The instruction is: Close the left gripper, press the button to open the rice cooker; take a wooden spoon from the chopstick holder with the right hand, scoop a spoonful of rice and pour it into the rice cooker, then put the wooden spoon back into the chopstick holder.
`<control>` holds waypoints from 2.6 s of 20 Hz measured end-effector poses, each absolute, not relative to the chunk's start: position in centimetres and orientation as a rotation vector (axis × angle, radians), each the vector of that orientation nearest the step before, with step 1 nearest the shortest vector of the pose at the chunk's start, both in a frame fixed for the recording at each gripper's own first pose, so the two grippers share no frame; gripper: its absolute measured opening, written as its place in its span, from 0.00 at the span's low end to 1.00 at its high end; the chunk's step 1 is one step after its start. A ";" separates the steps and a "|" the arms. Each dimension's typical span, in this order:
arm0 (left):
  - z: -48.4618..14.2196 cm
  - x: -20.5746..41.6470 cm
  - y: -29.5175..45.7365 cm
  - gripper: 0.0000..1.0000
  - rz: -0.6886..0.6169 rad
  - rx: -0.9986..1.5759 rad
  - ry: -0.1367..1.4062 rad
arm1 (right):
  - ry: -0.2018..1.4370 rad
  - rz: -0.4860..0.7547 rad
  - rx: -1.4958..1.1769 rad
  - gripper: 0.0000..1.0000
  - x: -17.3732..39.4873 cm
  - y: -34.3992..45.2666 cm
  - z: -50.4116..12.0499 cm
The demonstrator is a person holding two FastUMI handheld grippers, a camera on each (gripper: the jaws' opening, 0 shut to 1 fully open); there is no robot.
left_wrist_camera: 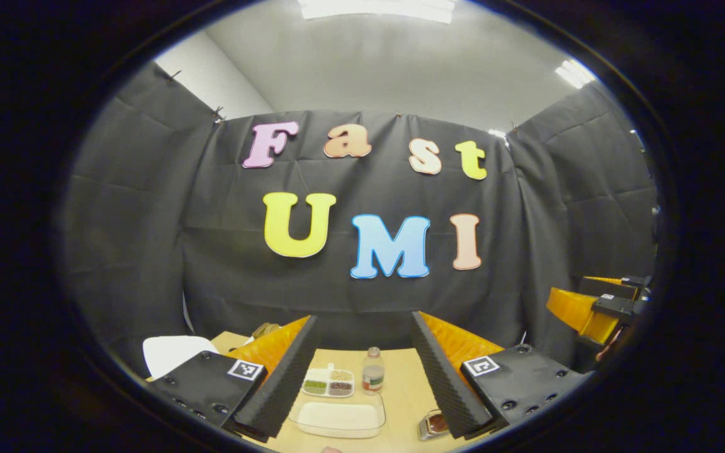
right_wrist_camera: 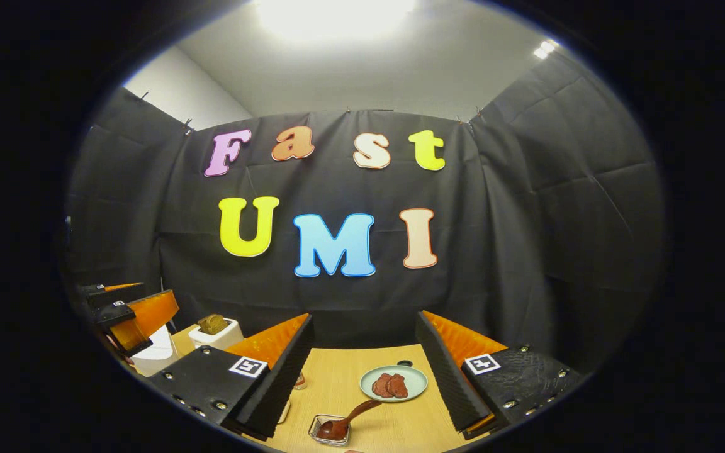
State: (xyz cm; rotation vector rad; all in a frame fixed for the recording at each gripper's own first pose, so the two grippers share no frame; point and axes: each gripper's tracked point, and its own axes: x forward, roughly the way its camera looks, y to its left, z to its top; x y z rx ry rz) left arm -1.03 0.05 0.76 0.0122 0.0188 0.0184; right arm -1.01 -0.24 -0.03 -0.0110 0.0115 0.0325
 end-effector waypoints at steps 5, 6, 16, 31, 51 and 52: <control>1.1 -2.7 0.8 0.99 0.069 0.046 0.018 | 0.055 0.084 0.041 0.98 -1.8 0.3 -0.7; 1.3 -2.8 1.1 0.99 0.078 0.048 0.013 | 0.059 0.098 0.052 0.98 -1.8 0.7 -0.9; 0.0 -3.0 12.5 0.36 0.190 0.042 0.037 | 0.084 0.052 0.017 0.98 -2.0 4.9 -2.1; -17.7 -1.9 33.8 0.09 0.361 -0.279 0.548 | 0.179 0.044 0.003 0.98 -0.5 8.2 -5.6; -18.5 0.7 38.8 0.09 0.504 -0.125 0.539 | 0.184 0.082 0.018 0.98 0.9 7.3 -5.6; -16.5 0.8 38.9 0.09 0.517 -0.091 0.494 | 0.182 0.085 0.020 0.98 0.9 7.5 -5.6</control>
